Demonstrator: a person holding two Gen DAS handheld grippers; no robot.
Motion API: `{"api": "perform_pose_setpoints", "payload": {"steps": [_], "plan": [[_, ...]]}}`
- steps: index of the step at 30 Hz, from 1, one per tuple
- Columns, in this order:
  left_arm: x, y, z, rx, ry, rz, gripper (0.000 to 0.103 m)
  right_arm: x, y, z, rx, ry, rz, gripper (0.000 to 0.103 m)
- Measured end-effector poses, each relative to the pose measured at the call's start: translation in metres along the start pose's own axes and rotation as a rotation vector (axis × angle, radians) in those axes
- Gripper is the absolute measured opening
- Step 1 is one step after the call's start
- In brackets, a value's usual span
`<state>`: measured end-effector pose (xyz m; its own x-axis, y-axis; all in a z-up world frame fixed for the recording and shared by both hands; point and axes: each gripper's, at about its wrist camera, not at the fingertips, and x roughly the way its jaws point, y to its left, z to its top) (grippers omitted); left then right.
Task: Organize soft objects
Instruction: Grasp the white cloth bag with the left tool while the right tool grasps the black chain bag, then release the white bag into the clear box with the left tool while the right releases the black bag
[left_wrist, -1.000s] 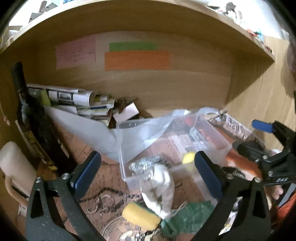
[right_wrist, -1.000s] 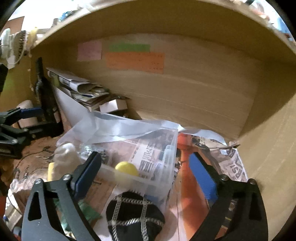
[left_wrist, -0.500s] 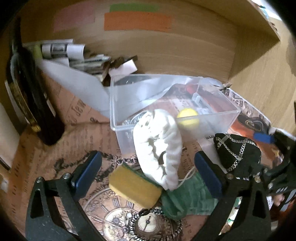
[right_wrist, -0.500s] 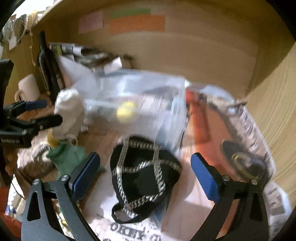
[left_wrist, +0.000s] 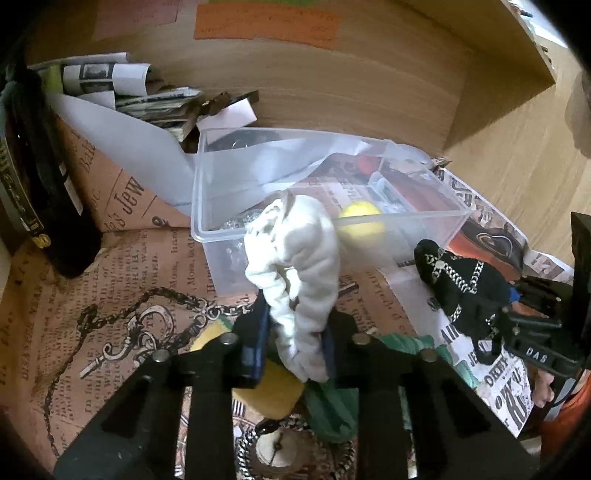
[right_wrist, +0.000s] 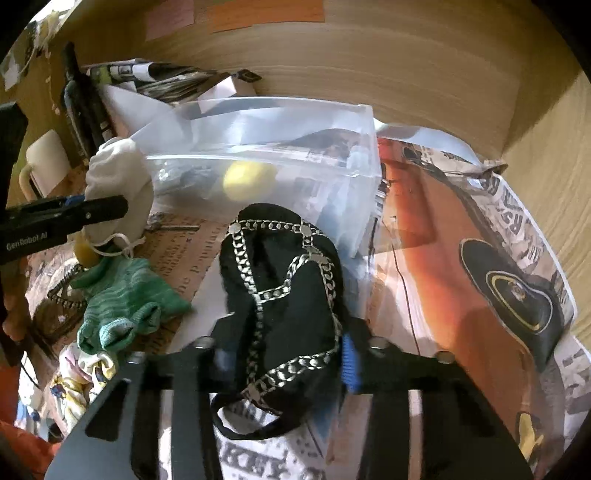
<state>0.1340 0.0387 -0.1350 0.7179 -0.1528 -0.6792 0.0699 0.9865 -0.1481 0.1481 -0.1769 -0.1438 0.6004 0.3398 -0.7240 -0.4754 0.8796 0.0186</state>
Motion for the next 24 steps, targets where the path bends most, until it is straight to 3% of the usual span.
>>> {"api": "perform_pose_setpoints", "payload": {"steps": [13,24], "plan": [[-0.056,-0.007,0.017,0.025,-0.149,-0.014,0.02,-0.059,0.006,0.014,-0.015,-0.162,-0.044,0.022],[-0.083,-0.012,0.061,0.031,-0.266,-0.023,0.02,-0.091,0.006,0.054,-0.031,-0.343,-0.056,0.022]]}}
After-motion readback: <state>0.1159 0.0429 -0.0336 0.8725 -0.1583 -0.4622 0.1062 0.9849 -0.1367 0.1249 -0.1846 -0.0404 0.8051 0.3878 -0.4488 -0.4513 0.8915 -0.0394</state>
